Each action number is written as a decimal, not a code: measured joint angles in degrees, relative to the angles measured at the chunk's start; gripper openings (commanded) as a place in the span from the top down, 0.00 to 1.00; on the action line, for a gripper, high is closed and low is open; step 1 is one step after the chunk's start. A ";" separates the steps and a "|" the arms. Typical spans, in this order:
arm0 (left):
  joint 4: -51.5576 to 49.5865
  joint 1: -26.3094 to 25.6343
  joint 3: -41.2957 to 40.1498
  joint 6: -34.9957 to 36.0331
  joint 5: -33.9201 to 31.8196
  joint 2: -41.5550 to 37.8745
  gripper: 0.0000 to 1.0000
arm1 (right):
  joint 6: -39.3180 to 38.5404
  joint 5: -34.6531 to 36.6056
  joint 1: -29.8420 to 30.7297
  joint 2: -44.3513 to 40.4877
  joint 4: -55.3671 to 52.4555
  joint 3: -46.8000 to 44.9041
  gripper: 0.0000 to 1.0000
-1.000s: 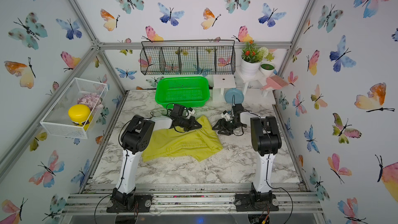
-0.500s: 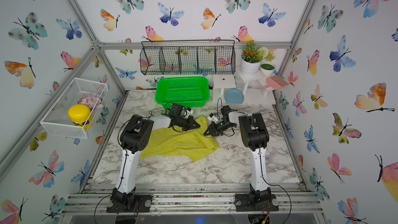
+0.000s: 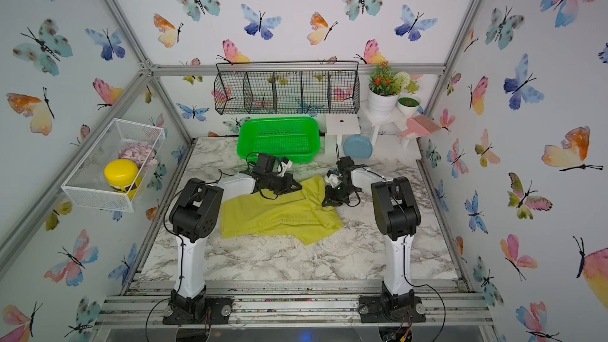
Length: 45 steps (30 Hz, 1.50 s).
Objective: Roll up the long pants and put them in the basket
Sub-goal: Roll the long pant at the center of the board.
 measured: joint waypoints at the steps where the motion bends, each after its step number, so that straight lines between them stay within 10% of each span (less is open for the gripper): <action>1: 0.00 0.11 -0.33 0.59 -0.72 -1.40 1.00 | 0.20 3.76 -0.76 -0.70 -1.16 0.28 0.98; 10: -1.29 0.70 -3.37 3.54 -3.89 -2.43 1.00 | 1.38 30.38 -4.74 -1.62 -10.95 10.05 0.98; 28: -1.62 0.83 -1.70 3.80 -2.84 2.78 1.00 | 3.91 52.70 7.80 13.97 -18.10 28.57 0.98; 45: -1.86 0.85 -0.22 3.76 -1.92 4.26 1.00 | 4.59 47.30 14.08 17.66 -17.42 39.60 0.96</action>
